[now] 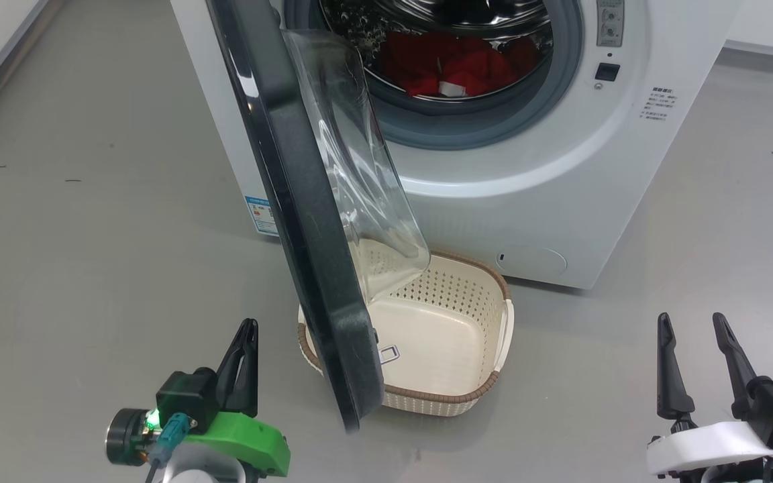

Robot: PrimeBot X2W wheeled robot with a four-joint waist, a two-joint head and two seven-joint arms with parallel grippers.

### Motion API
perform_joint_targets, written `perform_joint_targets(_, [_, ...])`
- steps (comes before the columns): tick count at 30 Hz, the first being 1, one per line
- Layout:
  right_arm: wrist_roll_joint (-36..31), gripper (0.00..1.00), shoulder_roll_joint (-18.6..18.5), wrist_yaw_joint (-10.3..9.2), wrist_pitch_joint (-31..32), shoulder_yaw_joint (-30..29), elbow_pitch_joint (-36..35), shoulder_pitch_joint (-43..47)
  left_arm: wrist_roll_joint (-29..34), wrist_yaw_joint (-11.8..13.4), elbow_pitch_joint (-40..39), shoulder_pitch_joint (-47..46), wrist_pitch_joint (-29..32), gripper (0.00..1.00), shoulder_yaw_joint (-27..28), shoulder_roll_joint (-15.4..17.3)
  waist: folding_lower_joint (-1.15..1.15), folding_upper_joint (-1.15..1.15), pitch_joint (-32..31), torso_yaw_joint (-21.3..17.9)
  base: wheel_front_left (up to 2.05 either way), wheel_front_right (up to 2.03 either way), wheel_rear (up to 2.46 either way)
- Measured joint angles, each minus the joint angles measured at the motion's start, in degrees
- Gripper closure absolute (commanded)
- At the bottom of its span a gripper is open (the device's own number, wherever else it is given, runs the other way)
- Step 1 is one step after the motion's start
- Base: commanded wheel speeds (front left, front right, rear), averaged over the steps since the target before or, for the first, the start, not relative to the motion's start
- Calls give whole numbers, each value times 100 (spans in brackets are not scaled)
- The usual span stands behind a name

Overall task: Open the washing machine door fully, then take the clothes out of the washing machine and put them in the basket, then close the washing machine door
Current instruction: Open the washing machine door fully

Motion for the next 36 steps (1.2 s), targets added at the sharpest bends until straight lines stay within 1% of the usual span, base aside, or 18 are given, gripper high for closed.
perform_joint_targets(7, [-42, 0, 54, 82, 0, -69, 0, 48, 0, 0, -11, 0, 0, 100, 16, 0, 0, 0, -15, -6, 0, 0, 0])
perform_joint_targets(11, [-79, 0, 81, 111, 0, -103, 2, 76, 29, 0, -172, -8, 0, 100, 102, -1, 0, 0, -31, -12, 0, 0, 0])
perform_joint_targets(13, [-92, 0, 86, 151, 0, -121, 2, 82, 85, 0, -333, -28, 0, 100, 210, 0, 0, 0, -42, -12, 0, 0, 0])
perform_joint_targets(16, [-108, 0, 97, 153, 0, -151, 2, 83, 201, 0, -665, -115, 0, 100, 359, -1, 0, 0, -62, -7, 0, 0, 0])
perform_joint_targets(19, [-136, 0, 104, 205, 0, -194, 2, 85, 296, 0, -1115, -304, 0, 100, 489, -1, 0, 0, -85, 6, 0, 0, 0])
perform_joint_targets(22, [-142, 0, 121, 211, 0, -234, 8, 87, 357, 0, -1591, -484, -1, 100, 525, -1, 0, 0, -118, 26, 0, 0, 0])
perform_joint_targets(26, [-194, 0, 135, 257, 0, -250, 29, 112, 411, 0, -2292, -654, -3, 100, 409, 0, 0, 0, -202, 60, 0, 0, 0])
perform_joint_targets(32, [-232, 0, 190, 304, 0, -231, 60, 206, 489, -16, -3058, -716, -34, 100, -5, 2, 0, 0, -327, 78, 0, 0, 0])
perform_joint_targets(36, [-242, 0, 200, 330, 0, -230, 65, 219, 478, -171, -3307, -706, -34, 100, -344, 4, 0, 0, -354, 68, 0, 0, 0])
